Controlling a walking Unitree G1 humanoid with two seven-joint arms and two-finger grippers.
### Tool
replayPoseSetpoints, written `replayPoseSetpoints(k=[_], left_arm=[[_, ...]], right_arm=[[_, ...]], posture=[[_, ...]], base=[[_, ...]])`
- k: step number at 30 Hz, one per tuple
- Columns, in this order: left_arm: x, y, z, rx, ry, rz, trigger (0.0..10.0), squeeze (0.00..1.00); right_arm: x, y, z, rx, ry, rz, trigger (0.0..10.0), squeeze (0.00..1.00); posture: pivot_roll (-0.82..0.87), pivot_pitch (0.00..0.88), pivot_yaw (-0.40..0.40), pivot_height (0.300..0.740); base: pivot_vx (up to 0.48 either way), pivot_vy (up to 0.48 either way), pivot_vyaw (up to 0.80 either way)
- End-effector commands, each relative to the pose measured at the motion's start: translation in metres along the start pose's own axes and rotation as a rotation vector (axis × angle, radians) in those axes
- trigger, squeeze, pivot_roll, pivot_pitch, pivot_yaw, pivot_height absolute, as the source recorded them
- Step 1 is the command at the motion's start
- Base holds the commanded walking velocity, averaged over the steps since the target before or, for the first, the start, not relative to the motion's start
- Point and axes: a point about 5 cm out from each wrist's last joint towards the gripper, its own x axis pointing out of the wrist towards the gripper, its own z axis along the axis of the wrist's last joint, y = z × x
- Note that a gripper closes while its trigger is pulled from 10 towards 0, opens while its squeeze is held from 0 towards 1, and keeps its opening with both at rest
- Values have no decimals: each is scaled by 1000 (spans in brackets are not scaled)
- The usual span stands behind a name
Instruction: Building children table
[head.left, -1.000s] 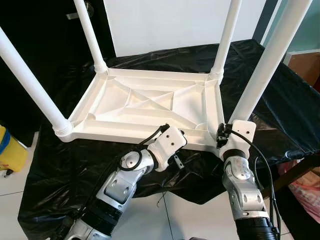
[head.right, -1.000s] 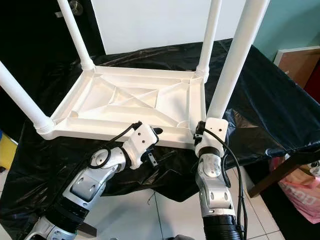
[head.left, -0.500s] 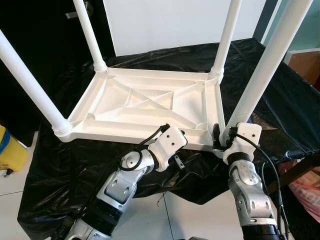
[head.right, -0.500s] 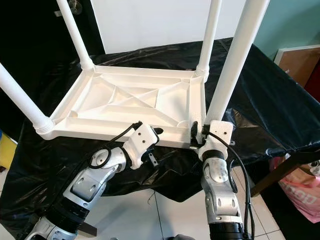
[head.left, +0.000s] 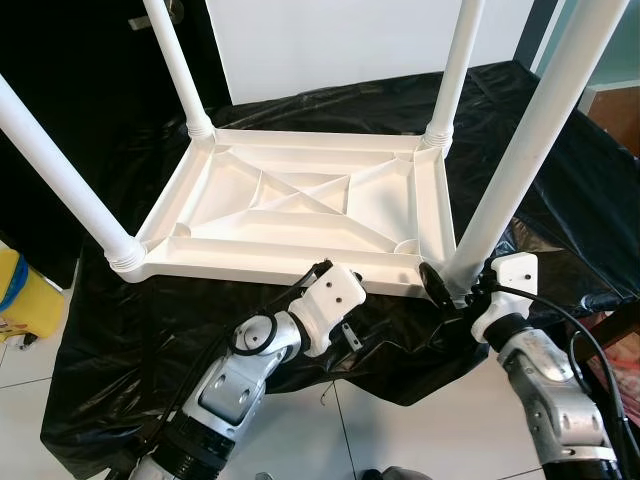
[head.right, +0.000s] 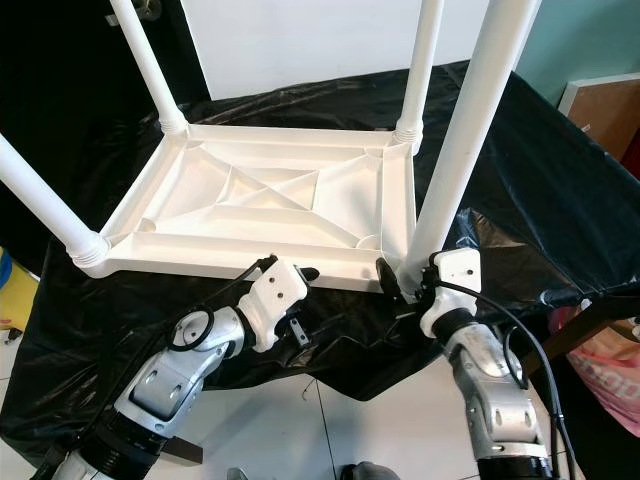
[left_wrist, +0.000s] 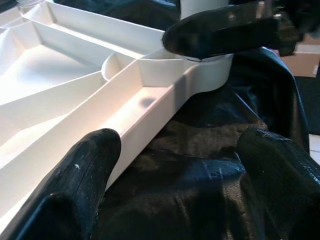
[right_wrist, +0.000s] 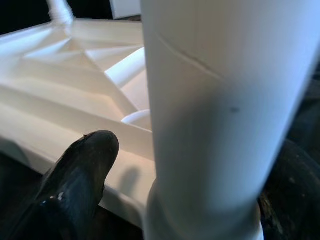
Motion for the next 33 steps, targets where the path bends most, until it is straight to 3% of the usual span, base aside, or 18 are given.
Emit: replayPoseSetpoints(k=[1,5,6,7,8,9,23,24,33], left_arm=[[1,-8,1,-11,-4,-66,10000,0],[4,-7,4,-7,-14,-73,10000,0],[5,-6,6,-4,-16,-74,10000,0],[6,-3,8,0,-24,-71,10000,0],[6,-3,8,0,-24,-71,10000,0],[6,0,12,-5,-44,-59,10000,0],[11,-1,17,-14,-74,-49,10000,0],[11,2,19,-11,-78,-49,10000,0],[14,5,19,2,-74,-58,10000,0]], right_arm=[[4,4,-3,2,10,61,10000,0],[12,2,-3,-11,10,88,10000,0],[15,1,-2,-17,9,104,4392,0],[19,1,-1,-26,6,123,3216,0],[19,1,-1,-26,6,123,3216,0],[23,2,0,-37,3,154,0,0],[12,-3,-15,-39,44,167,0,0],[11,-3,-16,-29,49,150,10000,0],[11,3,-22,-16,66,-30,10000,0]], posture=[[-148,113,22,740],[-142,100,12,740],[-142,100,12,740],[-140,86,6,740],[-140,86,6,740],[-137,73,1,740],[-147,49,-9,740],[-151,48,-5,740],[-168,61,1,740]], base=[[0,0,0],[0,0,0],[0,0,0],[0,0,0],[0,0,0],[0,0,0],[0,0,0],[0,0,0],[0,0,0]])
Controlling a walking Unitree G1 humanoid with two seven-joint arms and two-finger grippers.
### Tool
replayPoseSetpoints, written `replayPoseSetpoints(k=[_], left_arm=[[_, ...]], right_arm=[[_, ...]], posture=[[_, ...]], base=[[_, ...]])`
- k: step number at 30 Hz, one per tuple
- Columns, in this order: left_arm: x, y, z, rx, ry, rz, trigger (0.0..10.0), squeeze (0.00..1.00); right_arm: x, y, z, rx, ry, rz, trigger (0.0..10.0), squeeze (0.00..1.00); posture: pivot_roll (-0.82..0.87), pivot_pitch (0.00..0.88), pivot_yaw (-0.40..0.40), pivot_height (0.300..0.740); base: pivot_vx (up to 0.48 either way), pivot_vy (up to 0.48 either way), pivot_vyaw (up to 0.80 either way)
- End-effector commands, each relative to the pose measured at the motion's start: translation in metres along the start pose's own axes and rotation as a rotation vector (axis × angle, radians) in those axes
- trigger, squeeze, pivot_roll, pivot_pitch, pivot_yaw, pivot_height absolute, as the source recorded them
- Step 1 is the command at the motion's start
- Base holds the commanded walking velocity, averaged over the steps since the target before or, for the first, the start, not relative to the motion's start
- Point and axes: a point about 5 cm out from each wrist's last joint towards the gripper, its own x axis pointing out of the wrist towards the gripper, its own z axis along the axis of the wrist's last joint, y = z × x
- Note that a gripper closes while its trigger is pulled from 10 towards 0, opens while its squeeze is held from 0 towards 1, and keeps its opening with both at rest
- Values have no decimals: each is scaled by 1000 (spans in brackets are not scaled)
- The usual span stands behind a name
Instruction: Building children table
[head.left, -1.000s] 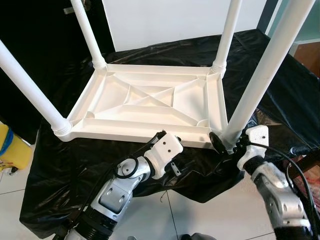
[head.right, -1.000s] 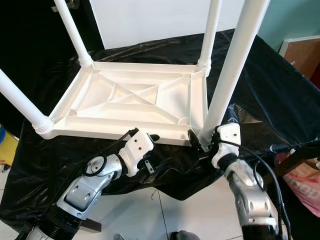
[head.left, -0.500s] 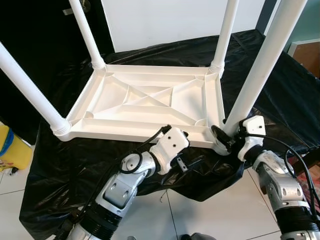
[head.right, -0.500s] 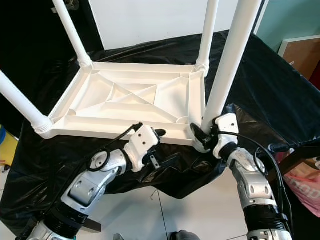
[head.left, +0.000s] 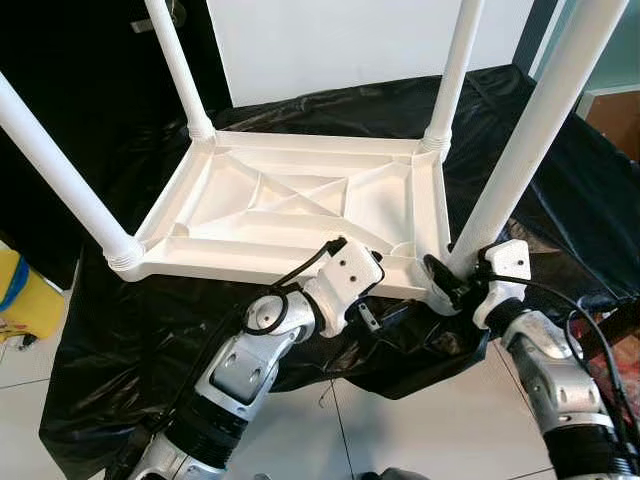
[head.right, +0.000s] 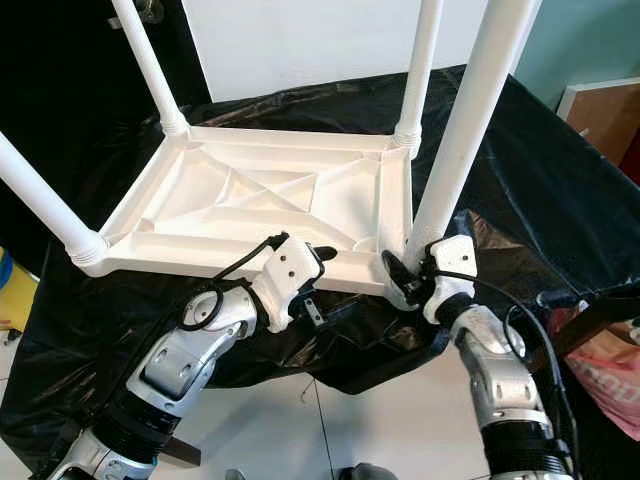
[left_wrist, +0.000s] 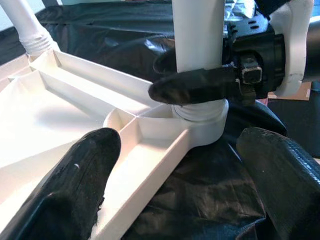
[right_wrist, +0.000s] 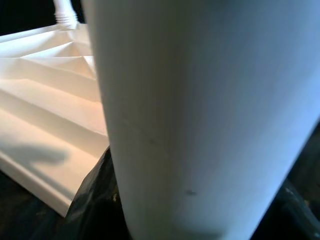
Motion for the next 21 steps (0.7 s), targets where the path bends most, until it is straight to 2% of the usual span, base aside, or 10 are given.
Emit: replayPoseSetpoints(k=[1,3,6,8,10,11,14,15,17,21], left_arm=[[0,-4,-3,-7,4,-41,10000,0],[0,-5,-2,-11,1,-43,10000,0],[1,-4,-5,-15,4,-34,10000,0],[1,-4,-5,-15,5,-32,10000,0],[0,-4,-5,-17,2,-23,10000,0],[0,-4,-5,-17,2,-23,10000,0],[1,-6,-6,-22,7,-25,10000,0],[1,-6,-6,-22,7,-25,10000,0],[2,-6,-6,-21,8,-26,10000,0],[1,-4,-5,-14,8,-28,10000,0]], right_arm=[[-4,7,-17,10,86,-31,10000,0],[-4,8,-18,4,90,-53,10000,0],[-2,10,-27,25,144,-246,10000,0],[-2,10,-29,32,153,-279,10000,0],[-3,14,-31,43,164,-402,10000,0],[-3,14,-31,43,164,-402,10000,0],[-7,16,-34,99,186,-626,10000,0],[-7,16,-34,99,186,-626,10000,0],[-6,21,-35,131,192,-706,10000,0],[1,30,-29,139,162,-693,10000,0]], posture=[[-169,62,1,740],[-169,62,1,740],[-173,72,-8,740],[-173,72,-8,740],[-175,78,-6,740],[-175,78,-6,740],[-174,81,1,740],[-174,81,1,740],[-168,85,2,740],[-171,76,12,740]], base=[[0,0,0],[0,0,0],[0,0,0],[0,0,0],[0,0,0],[0,0,0],[0,0,0],[0,0,0],[0,0,0],[0,0,0]])
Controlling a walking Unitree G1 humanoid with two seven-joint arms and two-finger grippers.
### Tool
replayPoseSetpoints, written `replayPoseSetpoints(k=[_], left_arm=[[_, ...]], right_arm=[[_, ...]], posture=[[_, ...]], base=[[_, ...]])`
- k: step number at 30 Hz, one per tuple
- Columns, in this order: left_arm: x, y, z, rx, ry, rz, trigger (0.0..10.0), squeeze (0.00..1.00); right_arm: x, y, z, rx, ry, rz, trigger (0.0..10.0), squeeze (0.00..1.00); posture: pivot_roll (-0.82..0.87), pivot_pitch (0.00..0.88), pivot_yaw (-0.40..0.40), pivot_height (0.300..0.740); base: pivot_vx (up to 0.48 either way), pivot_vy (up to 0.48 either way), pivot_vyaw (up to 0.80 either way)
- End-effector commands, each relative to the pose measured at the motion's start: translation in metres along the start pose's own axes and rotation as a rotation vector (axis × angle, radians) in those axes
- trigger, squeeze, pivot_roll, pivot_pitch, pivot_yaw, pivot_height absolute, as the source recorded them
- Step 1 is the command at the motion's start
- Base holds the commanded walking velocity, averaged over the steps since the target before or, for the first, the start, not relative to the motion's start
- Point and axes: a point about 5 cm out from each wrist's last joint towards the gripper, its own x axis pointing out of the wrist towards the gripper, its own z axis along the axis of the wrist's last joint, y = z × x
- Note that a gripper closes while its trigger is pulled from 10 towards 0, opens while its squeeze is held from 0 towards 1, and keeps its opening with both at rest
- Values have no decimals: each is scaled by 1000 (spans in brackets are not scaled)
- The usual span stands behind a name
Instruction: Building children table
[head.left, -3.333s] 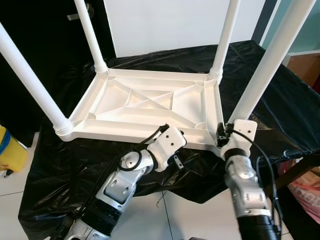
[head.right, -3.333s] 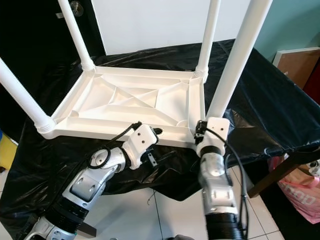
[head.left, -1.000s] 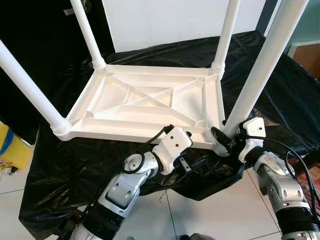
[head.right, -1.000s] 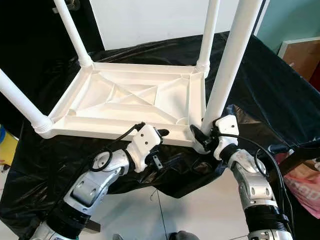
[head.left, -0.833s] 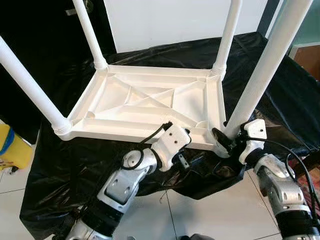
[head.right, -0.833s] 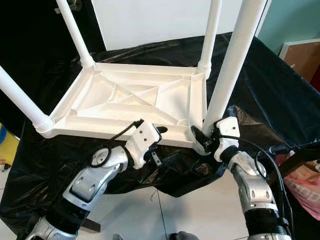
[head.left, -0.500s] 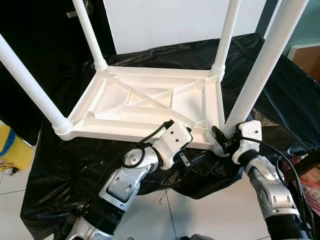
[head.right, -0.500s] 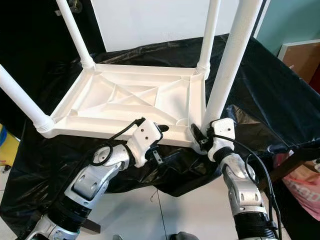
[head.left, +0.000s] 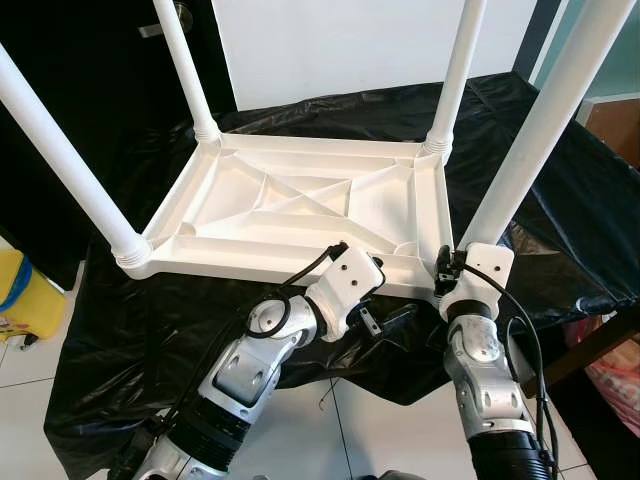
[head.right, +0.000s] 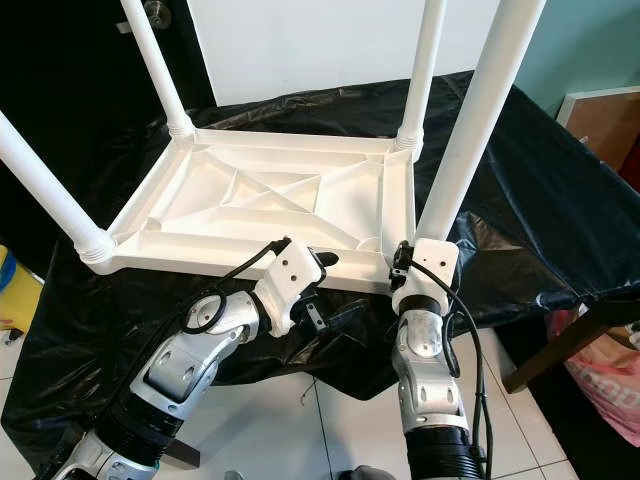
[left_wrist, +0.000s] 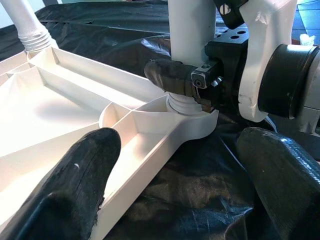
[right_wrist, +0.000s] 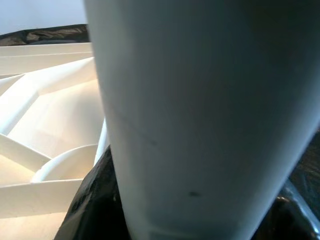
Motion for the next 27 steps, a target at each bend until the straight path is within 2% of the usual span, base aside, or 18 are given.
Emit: replayPoseSetpoints(k=[1,11,19,20,27], left_arm=[[0,-1,-3,7,15,-22,10000,0],[0,4,-3,19,17,-15,10000,0],[0,4,-3,18,18,-12,10000,0],[-1,5,-3,19,19,-10,10000,0],[-1,5,-3,18,19,-2,10000,0]], right_arm=[[-6,-7,-24,-26,111,-60,10000,0],[-5,2,-19,-20,79,-45,10000,0],[-2,2,-13,-15,39,-27,10000,0],[-1,2,-11,-5,26,-5,10000,1000],[0,-1,-2,3,-32,66,10000,1000]], posture=[[-171,72,14,740],[-168,65,20,740],[-162,66,17,740],[-159,65,13,740],[-158,64,5,740]], base=[[0,0,0],[0,0,0],[0,0,0],[0,0,0],[0,0,0]])
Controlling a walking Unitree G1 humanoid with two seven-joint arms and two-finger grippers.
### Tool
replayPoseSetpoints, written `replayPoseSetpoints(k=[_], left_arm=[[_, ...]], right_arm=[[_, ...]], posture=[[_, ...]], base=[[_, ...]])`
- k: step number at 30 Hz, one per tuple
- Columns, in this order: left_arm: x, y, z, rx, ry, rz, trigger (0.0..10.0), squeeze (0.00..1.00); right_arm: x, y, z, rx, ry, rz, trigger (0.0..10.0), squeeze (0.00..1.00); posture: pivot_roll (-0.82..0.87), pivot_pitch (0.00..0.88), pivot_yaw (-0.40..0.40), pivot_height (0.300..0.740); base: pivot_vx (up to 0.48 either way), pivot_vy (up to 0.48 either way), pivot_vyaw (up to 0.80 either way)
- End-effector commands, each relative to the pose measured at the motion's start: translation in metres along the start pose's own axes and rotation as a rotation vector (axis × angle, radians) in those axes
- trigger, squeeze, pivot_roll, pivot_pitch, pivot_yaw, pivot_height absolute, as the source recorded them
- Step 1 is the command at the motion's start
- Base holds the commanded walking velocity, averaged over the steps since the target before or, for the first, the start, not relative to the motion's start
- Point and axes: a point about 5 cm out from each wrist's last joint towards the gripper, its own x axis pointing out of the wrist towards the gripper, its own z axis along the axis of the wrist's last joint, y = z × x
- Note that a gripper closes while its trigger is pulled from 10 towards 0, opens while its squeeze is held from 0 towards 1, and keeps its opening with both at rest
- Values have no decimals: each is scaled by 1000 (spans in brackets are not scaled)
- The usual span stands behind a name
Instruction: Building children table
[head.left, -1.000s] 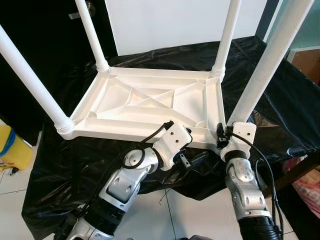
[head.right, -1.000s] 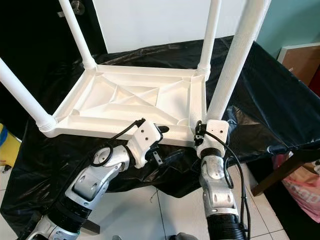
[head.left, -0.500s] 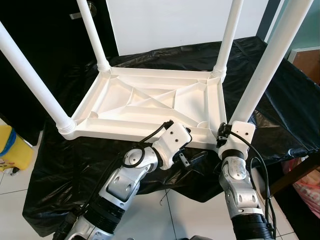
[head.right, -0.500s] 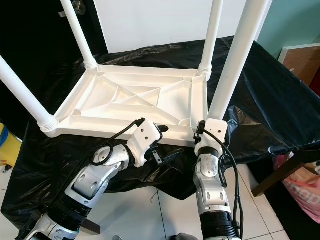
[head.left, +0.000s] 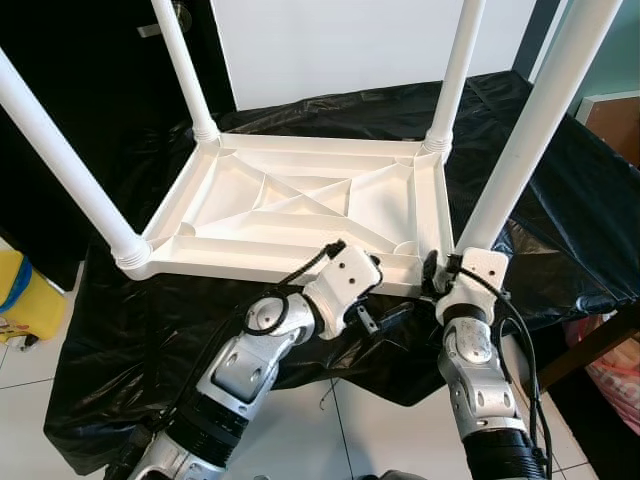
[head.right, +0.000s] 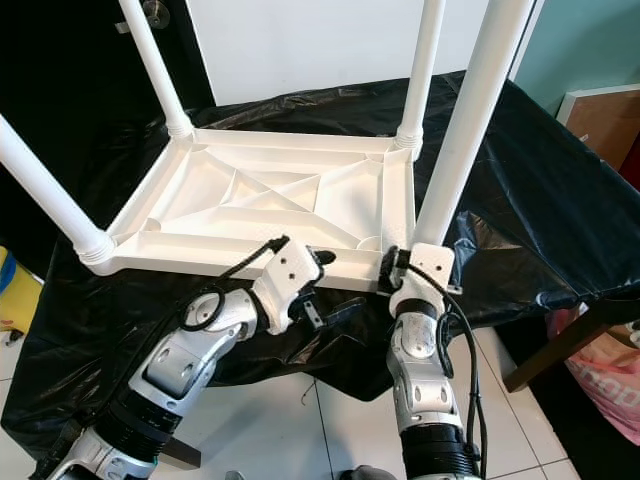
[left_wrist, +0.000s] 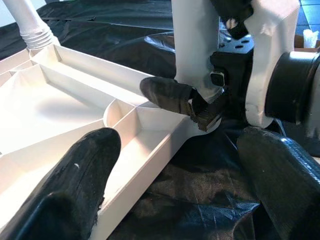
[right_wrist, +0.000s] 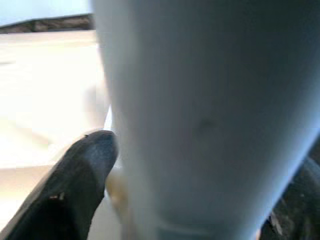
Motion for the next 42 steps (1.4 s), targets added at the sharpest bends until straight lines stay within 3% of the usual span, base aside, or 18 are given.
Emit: replayPoseSetpoints(k=[1,4,5,6,7,8,11,14,21,25,26,27,28,40,41,42], left_arm=[[-1,1,-2,7,10,-4,10000,0],[-1,1,-2,7,10,-4,10000,0],[-1,1,-2,5,10,-1,10000,0],[-1,1,-2,5,10,-1,10000,0],[0,2,-2,5,10,1,10000,0],[0,2,-2,5,10,1,10000,0],[1,1,-2,4,8,-1,10000,0],[1,1,-2,5,6,-3,10000,0],[0,2,-2,10,7,-1,10000,0],[0,2,-2,10,7,-1,10000,0],[0,2,-1,11,6,0,10000,0],[1,2,-1,11,6,3,10000,0],[0,3,-1,11,5,7,10000,0],[0,1,-3,9,6,12,10000,0],[0,1,-3,8,6,10,10000,0],[0,1,-3,8,6,10,10000,0]], right_arm=[[-3,-5,4,20,-36,55,10000,1000],[-3,-5,4,20,-36,55,10000,1000],[-5,-14,7,25,-57,142,10000,1000],[-5,-14,7,25,-57,142,10000,1000],[-7,-24,9,14,-71,241,10000,0],[-7,-24,9,14,-71,241,10000,0],[-1,-36,12,-35,-64,439,10000,0],[2,-39,13,-54,-57,494,10000,0],[18,-29,17,-140,-18,682,10000,0],[20,-24,15,-153,0,728,10000,0],[20,-19,12,-175,14,760,8667,0],[20,-17,9,-192,27,785,2941,0],[20,-17,6,-197,41,798,0,0],[17,-24,-3,-189,92,845,0,0],[17,-25,-4,-178,99,839,10000,0],[17,-25,-4,-178,99,839,10000,0]], posture=[[-159,66,2,740],[-159,66,2,740],[-162,69,0,740],[-162,69,0,740],[-169,70,1,740],[-169,70,1,740],[-174,69,5,740],[-174,68,5,740],[-162,60,3,740],[-161,58,2,740],[-156,54,-4,740],[-151,52,-10,740],[-146,50,-13,740],[-148,41,-18,740],[-151,40,-18,740],[-151,40,-18,740]], base=[[0,0,0],[0,0,0],[0,0,0],[0,0,0],[0,0,0],[0,0,0],[0,0,0],[0,0,0],[0,0,0],[0,0,0],[0,0,0],[0,0,0],[0,0,0],[0,0,0],[0,0,0],[0,0,0]])
